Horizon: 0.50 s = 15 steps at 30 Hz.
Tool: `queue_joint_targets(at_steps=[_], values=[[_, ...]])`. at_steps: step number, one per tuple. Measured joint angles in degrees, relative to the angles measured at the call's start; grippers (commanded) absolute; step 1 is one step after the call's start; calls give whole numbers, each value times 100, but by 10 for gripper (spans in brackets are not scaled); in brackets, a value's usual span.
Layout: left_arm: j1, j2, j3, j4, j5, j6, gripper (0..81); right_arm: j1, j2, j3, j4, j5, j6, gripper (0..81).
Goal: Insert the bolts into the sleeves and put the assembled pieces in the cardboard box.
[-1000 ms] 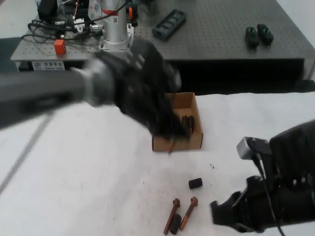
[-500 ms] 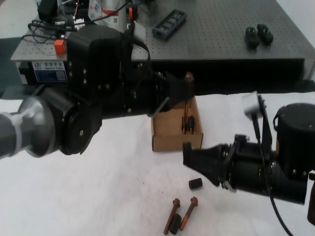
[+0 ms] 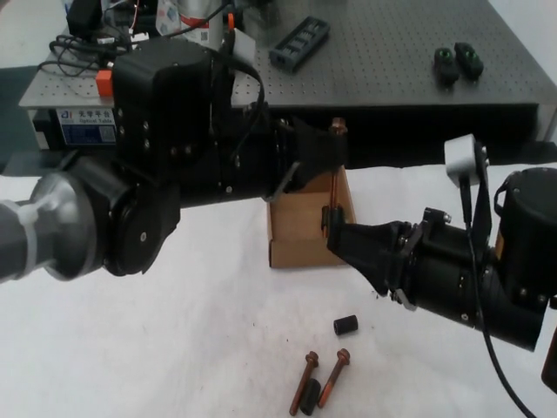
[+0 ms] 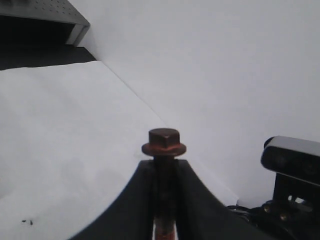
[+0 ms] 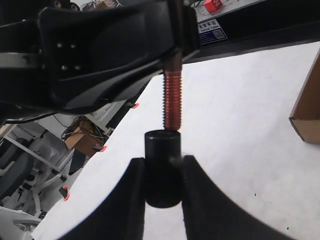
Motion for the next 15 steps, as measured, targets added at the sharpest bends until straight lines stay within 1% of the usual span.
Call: queue_joint_targets(at_steps=[15], values=[[0,4,14,8,197,-17,6,0,231,-227,-92,97,0,27]])
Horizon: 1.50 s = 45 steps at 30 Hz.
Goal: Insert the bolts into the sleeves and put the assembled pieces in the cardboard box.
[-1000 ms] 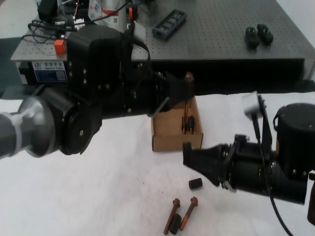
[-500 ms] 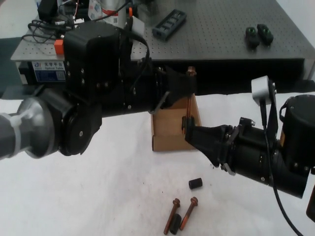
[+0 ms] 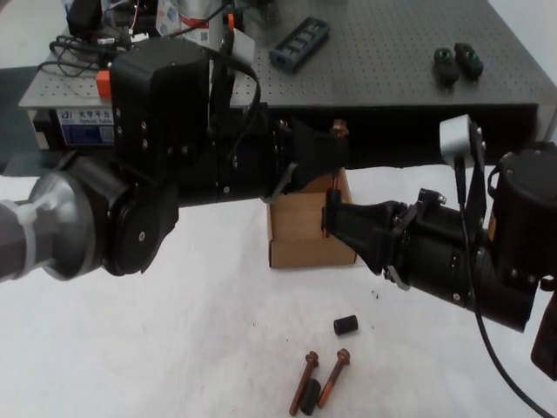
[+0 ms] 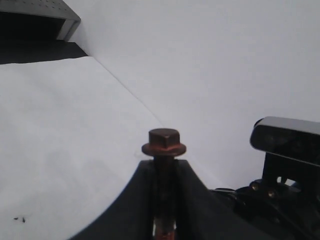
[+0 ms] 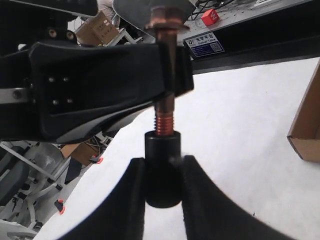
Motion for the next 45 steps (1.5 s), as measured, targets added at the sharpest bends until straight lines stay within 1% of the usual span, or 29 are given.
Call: queue_joint_targets(at_steps=[2,3,5,7,8,9,10,12,13,15,16,18,20,21,24,29,32,36,37,38,39,40,43,44,45], values=[[0,0,0,0,0,-94,7,0,0,0,-61,10,0,27],[0,0,0,0,0,-139,45,0,0,0,-94,24,0,27],[0,0,0,0,13,-212,187,0,0,0,-186,114,0,27],[0,0,0,0,14,-244,413,0,6,0,-312,314,-32,27],[0,0,0,0,4,-244,482,0,6,0,-362,483,-158,27],[0,0,0,0,-37,-272,528,-13,6,0,-383,582,-247,27],[0,0,0,0,-94,-336,538,-110,6,0,-358,678,-475,27],[0,0,0,29,-268,-406,513,-331,25,-67,-70,797,-709,27],[0,0,0,240,-426,-357,498,-355,25,-75,-37,812,-730,27],[0,-7,0,696,-657,-167,478,-620,142,-252,355,917,-910,27],[0,-7,0,696,-657,-153,471,-776,280,-424,612,952,-1004,27],[0,-7,48,1163,-943,81,470,-1015,655,-944,1196,985,-1093,27],[0,-7,147,1509,-1255,279,470,-1140,1199,-1593,1727,1043,-1247,27],[0,-7,160,1538,-1292,279,470,-1154,1509,-1885,1931,1045,-1346,27],[0,-7,357,1765,-1682,404,470,-1165,2403,-2921,2609,1078,-1587,27],[-23,-7,476,2108,-1935,557,470,-1143,3886,-4697,3736,1079,-1703,27],[-97,-14,472,2454,-2219,912,470,-1094,4617,-5438,4334,1115,-1701,27],[-291,23,429,2969,-2503,1399,442,-1041,4999,-5824,4697,1156,-1701,24],[-291,31,421,2994,-2557,1492,439,-1023,5127,-5960,4850,1160,-1701,10],[-351,76,380,3095,-2567,1509,439,-974,5364,-6203,5158,1195,-1701,18],[-397,136,321,3206,-2606,1598,439,-947,5464,-6291,5287,1208,-1701,52],[-451,221,257,3306,-2622,1680,439,-907,5568,-6367,5445,1207,-1701,109],[-589,540,34,3513,-2658,1879,439,-902,5604,-6375,5552,1207,-1701,337],[-596,540,18,3525,-2670,1913,439,-902,5604,-6414,5531,1207,-1701,392],[-629,667,-55,3569,-2672,1922,436,-902,5577,-6423,5531,1207,-1708,407]])
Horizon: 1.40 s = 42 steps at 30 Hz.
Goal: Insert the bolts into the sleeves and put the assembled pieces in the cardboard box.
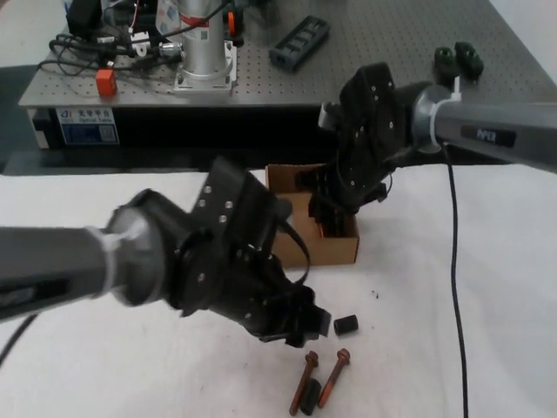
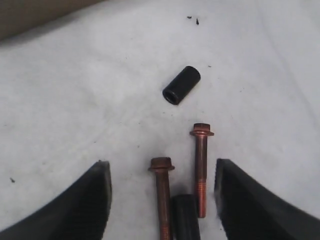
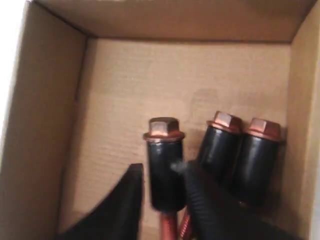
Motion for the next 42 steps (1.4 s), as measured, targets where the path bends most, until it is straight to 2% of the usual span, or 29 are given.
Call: queue_joint_targets(at_steps=[6,16,21,37,39,42], values=[[-158,649,-528,527,-83,66,397,-136,-365,4,151,-10,-45,309],[-370,1538,-1434,1834,-241,423,323,-300,-1795,-32,916,-2,-286,314],[-370,1542,-1459,1936,-426,525,235,-288,-2274,49,1322,-2,-478,314],[-370,1603,-1530,2311,-371,755,209,-288,-4423,2067,1520,-2,-484,314],[-370,1619,-1547,2342,-335,773,149,-288,-4622,2336,1570,-2,-419,314],[-370,1619,-1543,2343,-335,770,9,-203,-4852,2580,1697,-2,-385,314]])
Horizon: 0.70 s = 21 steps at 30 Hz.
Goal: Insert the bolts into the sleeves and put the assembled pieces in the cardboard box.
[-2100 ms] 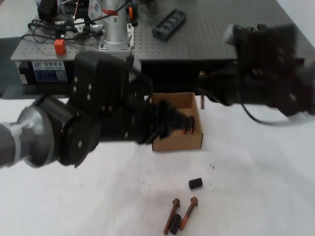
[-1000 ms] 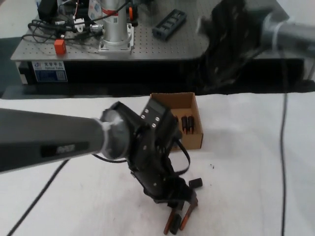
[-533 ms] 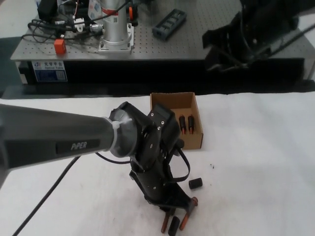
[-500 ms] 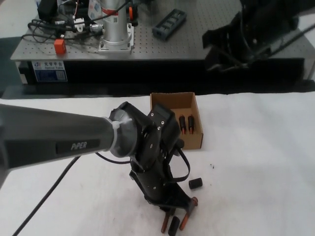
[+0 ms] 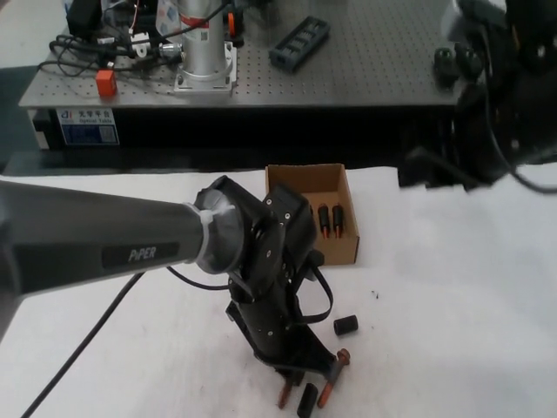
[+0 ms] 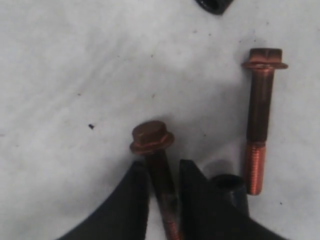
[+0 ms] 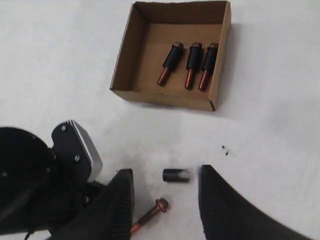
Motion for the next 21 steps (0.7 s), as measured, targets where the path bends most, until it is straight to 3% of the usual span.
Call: queue_joint_targets(at_steps=[8,10,14,21], values=[[15,-53,0,-7,-63,13,6,441,343,578,485,149,-655,314],[15,-302,105,305,-405,13,6,496,687,576,454,244,-902,314],[137,-1352,728,379,-903,-109,6,579,1537,398,412,345,-1751,314],[285,-3038,1822,218,-965,-328,6,776,2397,25,381,422,-2567,314]])
